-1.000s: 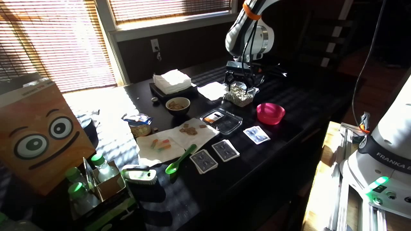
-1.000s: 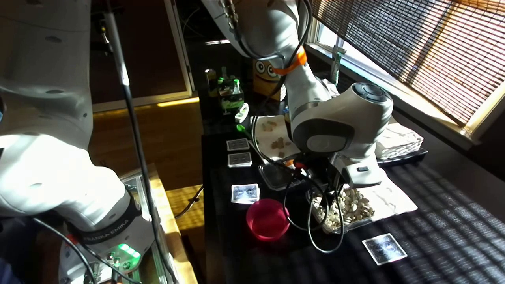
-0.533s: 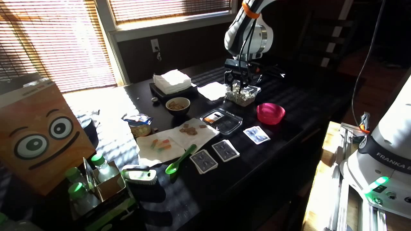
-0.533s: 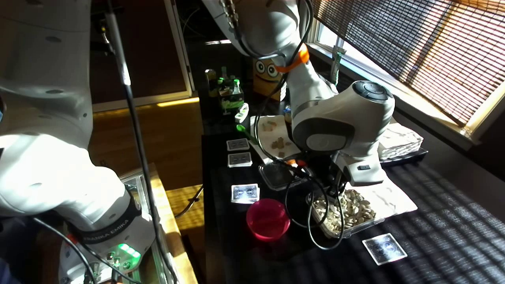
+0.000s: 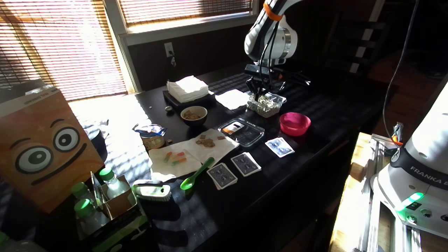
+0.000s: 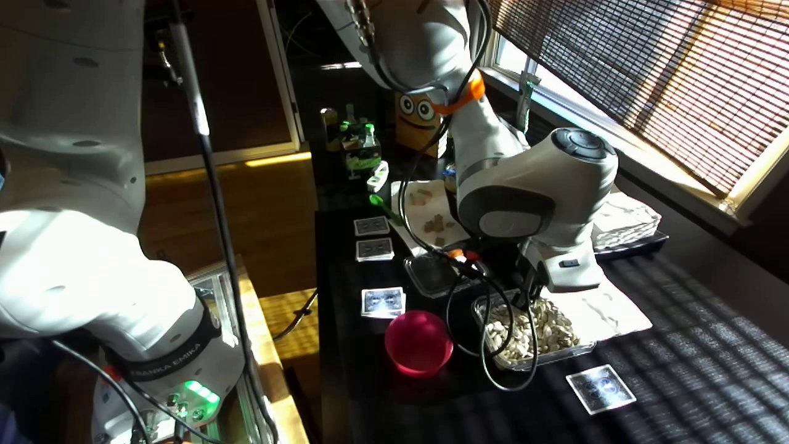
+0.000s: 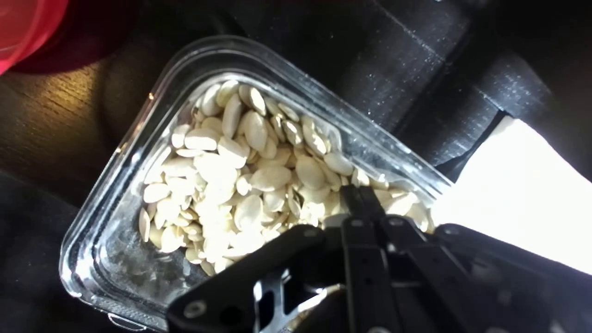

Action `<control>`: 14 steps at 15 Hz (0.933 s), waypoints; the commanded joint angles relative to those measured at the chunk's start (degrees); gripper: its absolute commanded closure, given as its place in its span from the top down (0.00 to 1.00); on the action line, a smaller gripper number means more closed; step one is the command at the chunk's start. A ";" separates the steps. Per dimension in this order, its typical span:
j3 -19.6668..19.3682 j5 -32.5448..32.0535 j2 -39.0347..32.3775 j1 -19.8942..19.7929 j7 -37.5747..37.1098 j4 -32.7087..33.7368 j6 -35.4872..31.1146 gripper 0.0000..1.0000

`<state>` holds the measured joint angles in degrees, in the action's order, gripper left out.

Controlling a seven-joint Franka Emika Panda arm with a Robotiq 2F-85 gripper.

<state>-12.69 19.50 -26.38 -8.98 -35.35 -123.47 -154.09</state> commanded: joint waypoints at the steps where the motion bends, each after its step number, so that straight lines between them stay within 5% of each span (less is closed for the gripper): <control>1: 0.56 1.64 -0.34 -0.40 0.12 -0.15 -1.03 0.00; 2: 0.49 1.54 -0.02 -0.33 0.16 -0.34 -1.08 0.00; 3: 0.29 1.25 0.75 -0.12 0.09 -0.71 -0.94 0.22; 14: -1.39 -1.93 1.53 0.12 3.18 -0.57 -1.21 0.95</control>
<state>-13.81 18.94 -24.67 -8.85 -33.97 -123.61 -154.52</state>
